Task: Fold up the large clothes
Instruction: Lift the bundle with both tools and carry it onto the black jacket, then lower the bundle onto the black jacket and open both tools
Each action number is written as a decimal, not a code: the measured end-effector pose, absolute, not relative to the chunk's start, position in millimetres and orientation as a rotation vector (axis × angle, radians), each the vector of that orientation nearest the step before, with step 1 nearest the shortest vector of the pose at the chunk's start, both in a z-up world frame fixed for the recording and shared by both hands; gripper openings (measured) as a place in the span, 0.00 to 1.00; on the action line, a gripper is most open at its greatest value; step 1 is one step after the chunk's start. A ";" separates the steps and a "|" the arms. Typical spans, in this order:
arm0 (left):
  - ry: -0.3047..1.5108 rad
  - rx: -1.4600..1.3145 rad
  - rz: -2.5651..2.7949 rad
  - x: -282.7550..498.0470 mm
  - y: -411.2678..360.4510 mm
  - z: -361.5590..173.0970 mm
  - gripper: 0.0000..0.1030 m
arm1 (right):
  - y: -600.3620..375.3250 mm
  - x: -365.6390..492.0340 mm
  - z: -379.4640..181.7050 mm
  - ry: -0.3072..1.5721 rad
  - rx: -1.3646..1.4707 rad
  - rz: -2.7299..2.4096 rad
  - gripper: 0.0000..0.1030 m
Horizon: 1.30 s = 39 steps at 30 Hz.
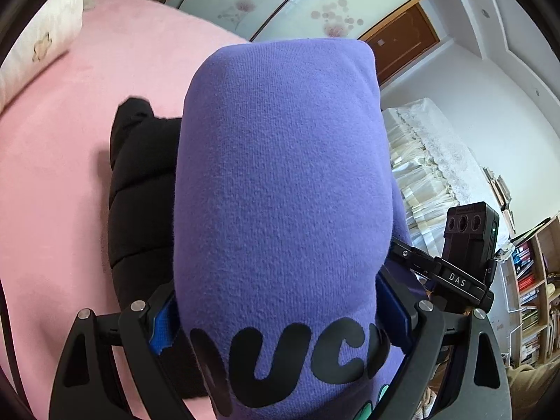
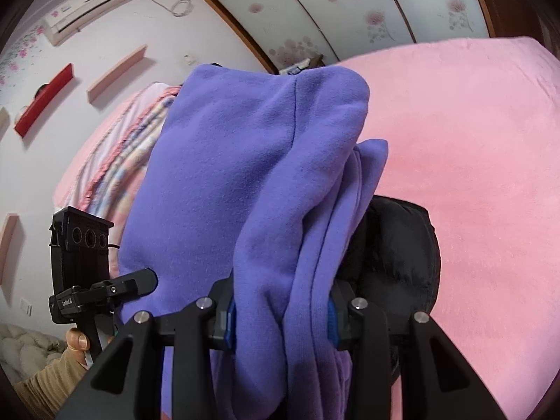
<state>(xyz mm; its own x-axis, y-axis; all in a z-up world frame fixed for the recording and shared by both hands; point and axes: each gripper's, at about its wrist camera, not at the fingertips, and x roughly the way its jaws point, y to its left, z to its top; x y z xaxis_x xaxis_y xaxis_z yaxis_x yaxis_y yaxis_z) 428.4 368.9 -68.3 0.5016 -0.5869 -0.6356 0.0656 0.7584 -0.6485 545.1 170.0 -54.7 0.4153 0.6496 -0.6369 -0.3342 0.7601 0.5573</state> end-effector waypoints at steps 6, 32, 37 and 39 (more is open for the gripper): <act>0.991 -0.622 -0.426 431.5 364.3 -90.4 0.90 | 175.3 560.4 -90.2 0.988 0.403 0.594 0.37; 1.082 -0.547 -0.332 397.6 274.9 -46.3 1.00 | 169.5 556.3 -164.2 1.105 0.482 0.451 0.52; 1.079 -0.501 -0.272 389.7 266.1 -18.4 1.00 | 170.0 552.6 -149.6 1.103 0.415 0.438 0.66; 1.082 -0.460 -0.244 385.5 258.9 -3.6 1.00 | 173.0 548.0 -140.1 1.089 0.356 0.423 0.66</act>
<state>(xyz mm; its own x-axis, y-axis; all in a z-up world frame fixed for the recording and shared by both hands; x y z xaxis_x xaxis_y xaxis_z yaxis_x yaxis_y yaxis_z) 385.5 258.9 -3.6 0.4550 -0.4099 -0.7905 -0.0313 0.8798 -0.4742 548.0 173.0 -140.1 0.3988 0.4963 -0.7711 -0.1544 0.8652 0.4770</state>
